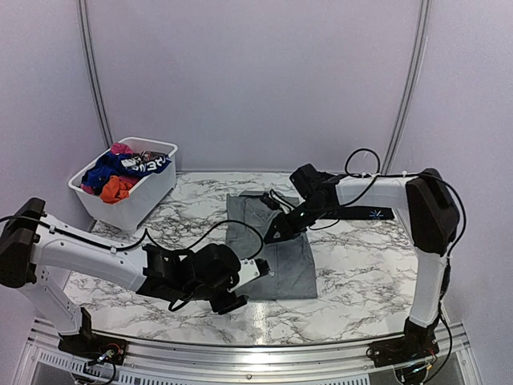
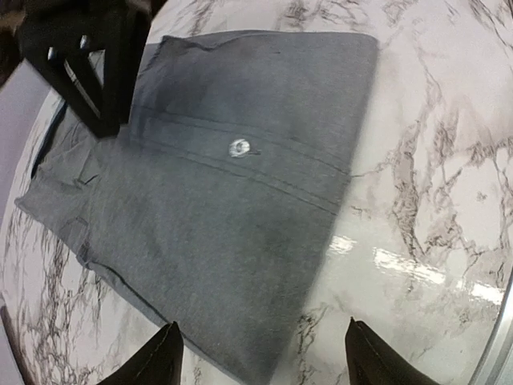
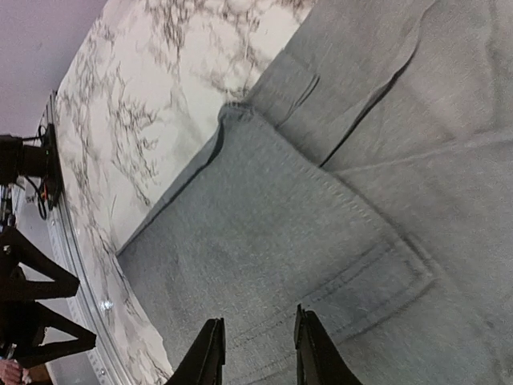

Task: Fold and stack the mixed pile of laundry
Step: Smooth out the 2/3-rectangle-folded shirt at the center of the board, then pick up the 2/3-rectangle-folded shirt from the center of the board.

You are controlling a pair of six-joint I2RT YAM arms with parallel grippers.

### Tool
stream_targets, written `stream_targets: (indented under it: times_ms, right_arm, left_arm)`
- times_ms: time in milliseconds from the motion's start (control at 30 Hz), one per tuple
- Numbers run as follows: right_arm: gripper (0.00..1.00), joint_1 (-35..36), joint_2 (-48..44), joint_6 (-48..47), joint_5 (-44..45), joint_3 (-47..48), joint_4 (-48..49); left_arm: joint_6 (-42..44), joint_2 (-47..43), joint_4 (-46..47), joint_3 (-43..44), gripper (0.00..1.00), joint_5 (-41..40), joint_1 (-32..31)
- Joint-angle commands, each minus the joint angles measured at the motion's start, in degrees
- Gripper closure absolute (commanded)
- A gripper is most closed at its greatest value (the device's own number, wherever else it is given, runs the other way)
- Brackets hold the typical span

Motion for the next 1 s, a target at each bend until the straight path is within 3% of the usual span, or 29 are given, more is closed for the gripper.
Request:
stream_targets:
  times_ms: [0,433,667,733,833,900,933,967]
  right_arm:
    - [0.75,0.74,4.94,-1.07,-2.68,1.45,1.27]
    - [0.77,0.96,13.52,-4.22,-0.52,-0.29,2.16]
    - [0.78,1.42,15.72,-3.91,-1.44,-1.54,3.27]
    - [0.78,1.82,15.87,-3.92,-1.8,-2.24,3.47]
    - [0.78,2.39,15.57,-3.89,-2.26,-2.86,3.26]
    - [0.78,2.76,14.37,-3.87,-2.91,-3.16,2.91]
    - [0.77,3.01,13.45,-3.89,-3.28,-3.59,2.84]
    - [0.76,3.2,12.27,-3.88,-3.82,-3.99,2.59]
  left_arm:
    - [8.57,5.18,2.83,0.48,0.3,-6.64,-4.94]
    - [19.29,15.69,16.87,1.94,0.33,-22.49,-7.72]
    - [29.03,21.06,28.12,2.23,0.42,-27.42,-8.05]
    - [29.67,21.61,29.28,2.81,0.49,-28.1,-8.06]
    - [29.64,19.11,29.28,2.47,0.69,-27.86,-8.28]
    - [30.16,16.53,29.13,1.37,0.86,-27.26,-8.39]
    - [30.5,14.98,28.91,0.58,1.0,-27.14,-8.53]
    - [30.72,13.45,28.57,-0.18,1.0,-26.93,-8.66]
